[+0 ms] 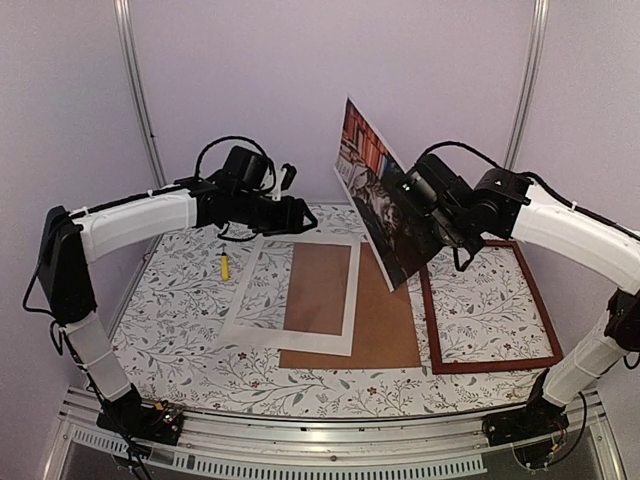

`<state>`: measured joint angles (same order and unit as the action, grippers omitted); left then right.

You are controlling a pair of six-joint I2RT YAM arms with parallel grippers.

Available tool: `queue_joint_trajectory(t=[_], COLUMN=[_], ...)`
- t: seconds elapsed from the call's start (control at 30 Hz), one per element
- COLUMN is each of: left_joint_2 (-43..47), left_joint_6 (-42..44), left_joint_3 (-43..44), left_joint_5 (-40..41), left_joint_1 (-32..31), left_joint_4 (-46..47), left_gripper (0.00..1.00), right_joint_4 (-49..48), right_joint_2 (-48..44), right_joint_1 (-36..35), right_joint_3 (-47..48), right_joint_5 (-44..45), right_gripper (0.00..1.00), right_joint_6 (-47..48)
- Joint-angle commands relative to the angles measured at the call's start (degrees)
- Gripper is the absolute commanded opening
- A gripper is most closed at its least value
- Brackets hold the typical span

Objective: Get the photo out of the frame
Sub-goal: Pass from the right arm to the left

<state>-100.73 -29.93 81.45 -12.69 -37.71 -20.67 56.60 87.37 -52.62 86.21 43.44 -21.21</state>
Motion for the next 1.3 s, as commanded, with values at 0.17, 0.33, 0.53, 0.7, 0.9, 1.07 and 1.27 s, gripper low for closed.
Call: queue_joint_trajectory(t=[0.17,0.33,0.53,0.7,0.9,1.07,1.27], left_joint_2=[5.50,13.26,12.80,9.03,11.14,9.17,10.68], left_joint_6=[28.78,45.75,45.65,35.45,28.28,27.35,29.28], left_joint_3=[21.92,21.23,26.98,25.08,14.98,14.65,17.27], left_joint_5=[16.06,22.42,10.51,5.53,4.21,12.09,17.83], left_joint_1=[-1.10,-4.90,-9.14,-14.53,-17.26,-17.74,-17.66], left_joint_4=[-9.19,-6.17,-17.94,-21.02,-12.79,-13.29,-12.41], left_gripper=[0.69,0.74,0.81,0.80,0.82,0.80,0.72], right_joint_4=[-8.93,-19.19,-28.02,-26.46,-23.83,-25.00,-27.97], right_joint_2=[0.02,-0.97,0.21,3.94,6.82,7.70,7.12], right_joint_1=[-2.07,-2.88,-4.54,-4.86,-4.90,-5.02,-5.72], right_joint_3=[5.23,5.31,5.93,7.63,12.01,14.03,14.22], right_joint_5=[16.66,18.16,19.39,20.21,20.19,20.25,21.21], right_gripper=[0.00,0.00,0.00,0.00,0.00,0.00,0.00], right_joint_6=[17.66,30.70,44.62,46.94,47.05,49.27,52.67])
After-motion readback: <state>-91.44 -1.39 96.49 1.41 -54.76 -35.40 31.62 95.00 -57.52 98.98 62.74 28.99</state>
